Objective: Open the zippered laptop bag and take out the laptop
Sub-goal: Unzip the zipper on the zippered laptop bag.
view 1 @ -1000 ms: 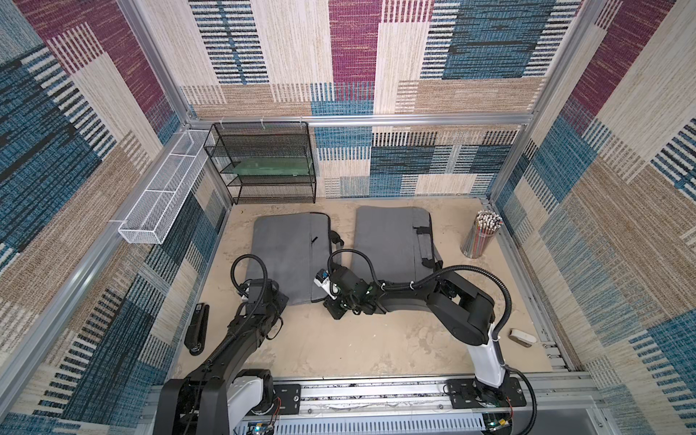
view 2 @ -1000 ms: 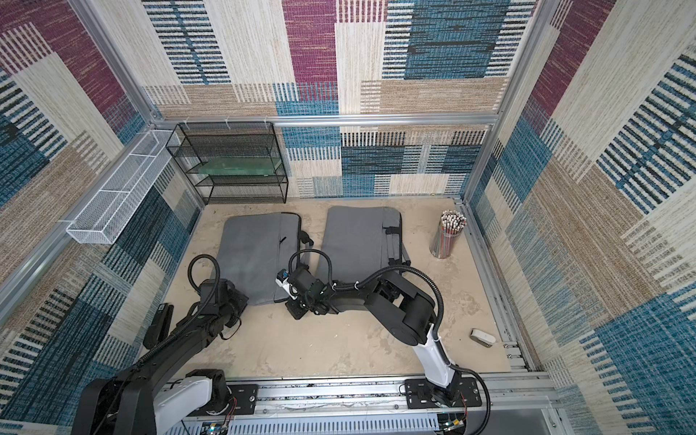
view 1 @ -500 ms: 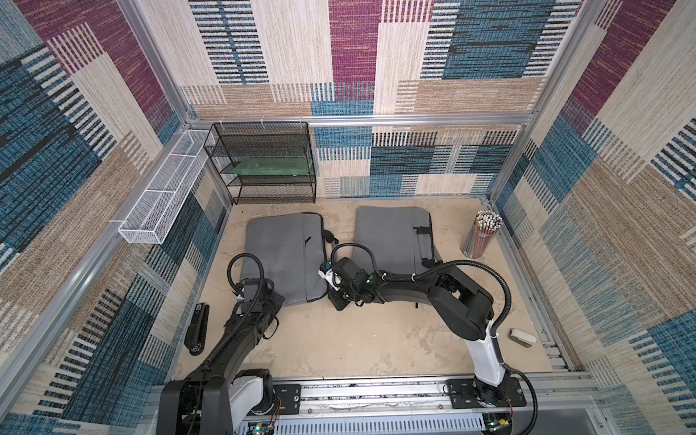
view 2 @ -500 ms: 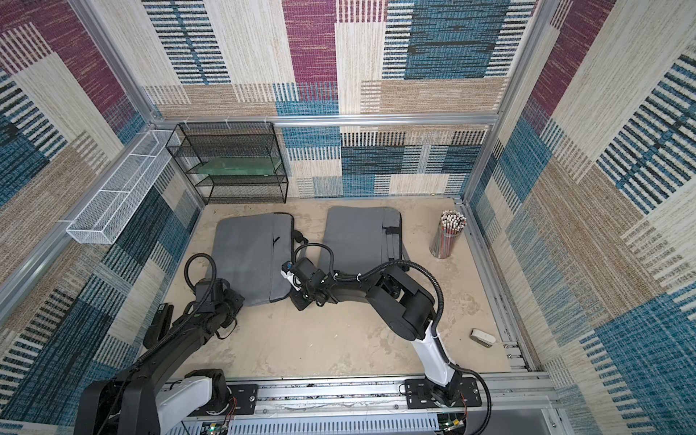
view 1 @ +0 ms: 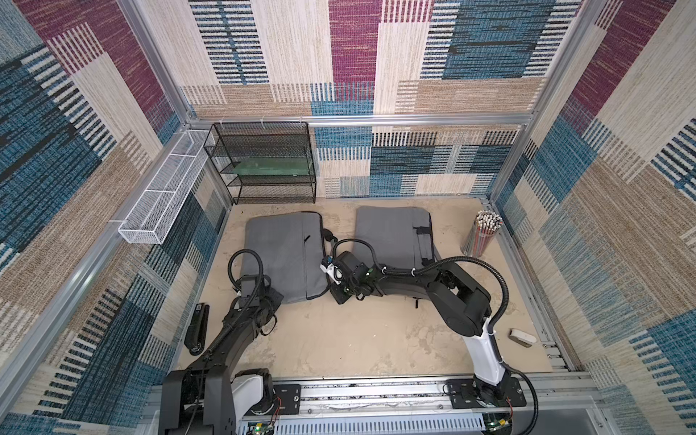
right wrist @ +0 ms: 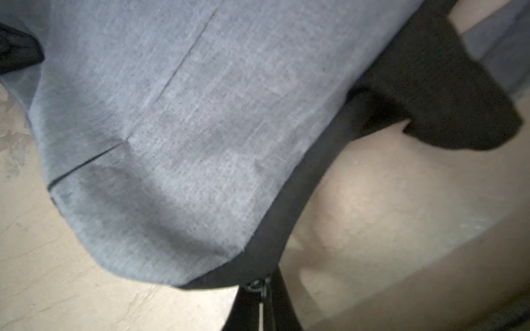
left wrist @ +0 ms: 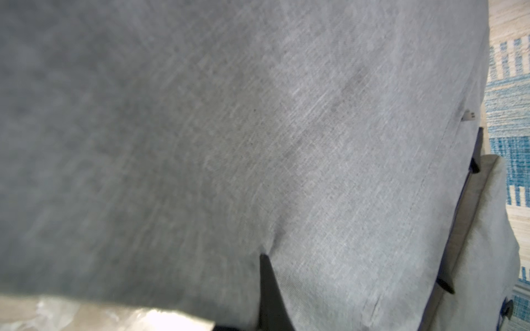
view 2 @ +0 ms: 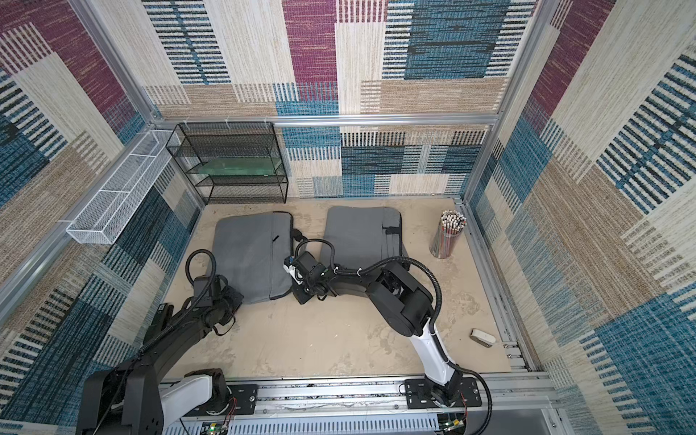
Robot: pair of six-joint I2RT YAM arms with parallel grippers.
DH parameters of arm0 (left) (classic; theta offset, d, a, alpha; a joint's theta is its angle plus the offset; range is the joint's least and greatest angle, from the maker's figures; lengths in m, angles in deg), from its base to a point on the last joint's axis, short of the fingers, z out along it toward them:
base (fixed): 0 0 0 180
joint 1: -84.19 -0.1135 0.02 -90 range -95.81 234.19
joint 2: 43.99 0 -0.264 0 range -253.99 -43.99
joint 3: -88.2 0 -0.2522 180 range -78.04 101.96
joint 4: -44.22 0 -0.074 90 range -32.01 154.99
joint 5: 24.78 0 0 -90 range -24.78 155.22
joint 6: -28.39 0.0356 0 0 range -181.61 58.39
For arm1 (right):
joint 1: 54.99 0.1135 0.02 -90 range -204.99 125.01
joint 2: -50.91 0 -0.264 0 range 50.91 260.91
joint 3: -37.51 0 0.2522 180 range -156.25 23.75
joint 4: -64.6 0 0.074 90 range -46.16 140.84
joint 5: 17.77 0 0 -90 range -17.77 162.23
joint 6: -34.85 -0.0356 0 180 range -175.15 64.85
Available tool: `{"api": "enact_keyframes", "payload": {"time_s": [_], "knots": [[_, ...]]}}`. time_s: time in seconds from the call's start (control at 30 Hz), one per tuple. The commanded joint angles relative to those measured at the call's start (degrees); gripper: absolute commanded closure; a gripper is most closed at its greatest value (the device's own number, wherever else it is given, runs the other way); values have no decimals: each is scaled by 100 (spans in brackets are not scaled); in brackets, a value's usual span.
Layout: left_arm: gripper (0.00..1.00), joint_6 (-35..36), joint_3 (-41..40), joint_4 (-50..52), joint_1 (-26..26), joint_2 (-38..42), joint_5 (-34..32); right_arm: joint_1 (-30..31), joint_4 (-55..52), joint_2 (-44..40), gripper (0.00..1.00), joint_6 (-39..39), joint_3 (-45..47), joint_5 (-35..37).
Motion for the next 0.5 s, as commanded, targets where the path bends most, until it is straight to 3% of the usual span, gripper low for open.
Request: {"api": "enact_keyframes", "payload": {"time_s": [0.0, 0.47], "knots": [[100, 453, 153, 427, -41, -171, -356, -115, -528, 83, 100, 58, -149, 613], [100, 570, 172, 447, -76, -117, -200, -113, -1175, 633, 100, 486, -1262, 597]]}}
